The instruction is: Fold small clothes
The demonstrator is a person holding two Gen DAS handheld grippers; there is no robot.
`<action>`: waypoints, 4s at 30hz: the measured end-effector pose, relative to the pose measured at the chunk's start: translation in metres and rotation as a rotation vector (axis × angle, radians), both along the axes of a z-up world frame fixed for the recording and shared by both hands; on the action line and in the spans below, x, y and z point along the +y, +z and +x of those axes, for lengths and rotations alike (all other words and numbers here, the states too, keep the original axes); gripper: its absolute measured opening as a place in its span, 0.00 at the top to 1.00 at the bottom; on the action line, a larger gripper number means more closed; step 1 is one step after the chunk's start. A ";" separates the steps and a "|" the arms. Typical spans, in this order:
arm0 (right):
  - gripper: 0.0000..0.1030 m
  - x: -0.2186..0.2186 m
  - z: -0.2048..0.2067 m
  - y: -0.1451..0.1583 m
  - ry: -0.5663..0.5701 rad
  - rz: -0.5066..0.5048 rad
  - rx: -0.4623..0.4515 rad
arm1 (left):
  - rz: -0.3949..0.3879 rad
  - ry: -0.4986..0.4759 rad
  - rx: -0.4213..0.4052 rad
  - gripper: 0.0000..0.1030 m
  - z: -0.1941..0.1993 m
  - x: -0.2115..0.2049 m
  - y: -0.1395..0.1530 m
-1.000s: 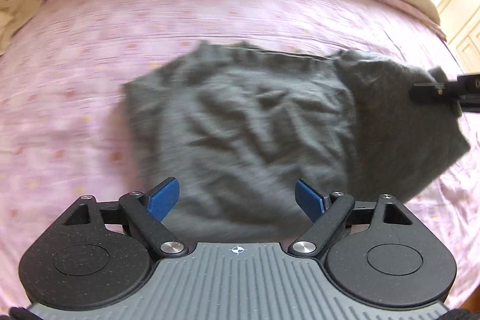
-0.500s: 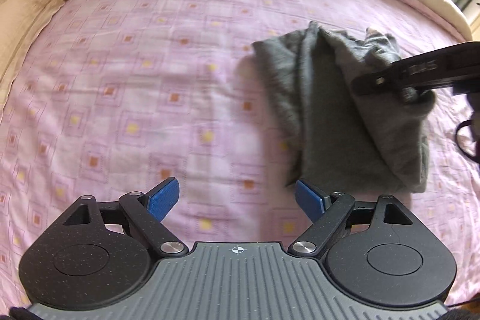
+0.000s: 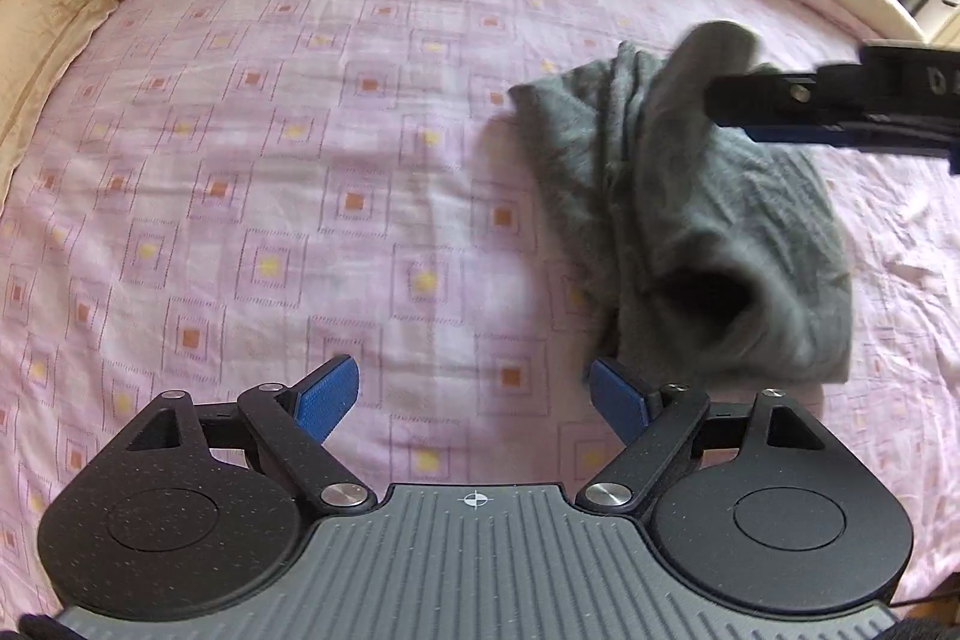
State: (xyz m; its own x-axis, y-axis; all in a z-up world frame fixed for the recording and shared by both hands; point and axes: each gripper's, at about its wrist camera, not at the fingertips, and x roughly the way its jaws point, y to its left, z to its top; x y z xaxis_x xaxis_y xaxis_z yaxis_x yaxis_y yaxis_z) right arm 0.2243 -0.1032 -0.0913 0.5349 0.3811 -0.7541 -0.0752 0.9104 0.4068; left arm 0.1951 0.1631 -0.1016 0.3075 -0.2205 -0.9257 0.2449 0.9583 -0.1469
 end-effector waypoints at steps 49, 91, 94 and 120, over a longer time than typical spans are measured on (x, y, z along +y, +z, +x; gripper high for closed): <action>0.34 0.079 -0.085 -0.036 0.339 -0.215 -0.097 | 0.000 -0.257 -0.063 0.81 0.140 -0.084 -0.037; 0.17 -0.076 0.063 -0.062 -0.086 -0.293 0.028 | -0.225 -0.317 -0.098 0.36 0.026 -0.098 -0.035; 0.15 -0.094 0.043 -0.053 -0.111 -0.169 0.002 | -0.272 -0.230 -0.133 0.35 0.023 -0.083 -0.025; 0.05 -0.071 -0.070 -0.099 -0.116 0.280 0.146 | -0.405 0.072 0.033 0.27 0.131 -0.038 -0.065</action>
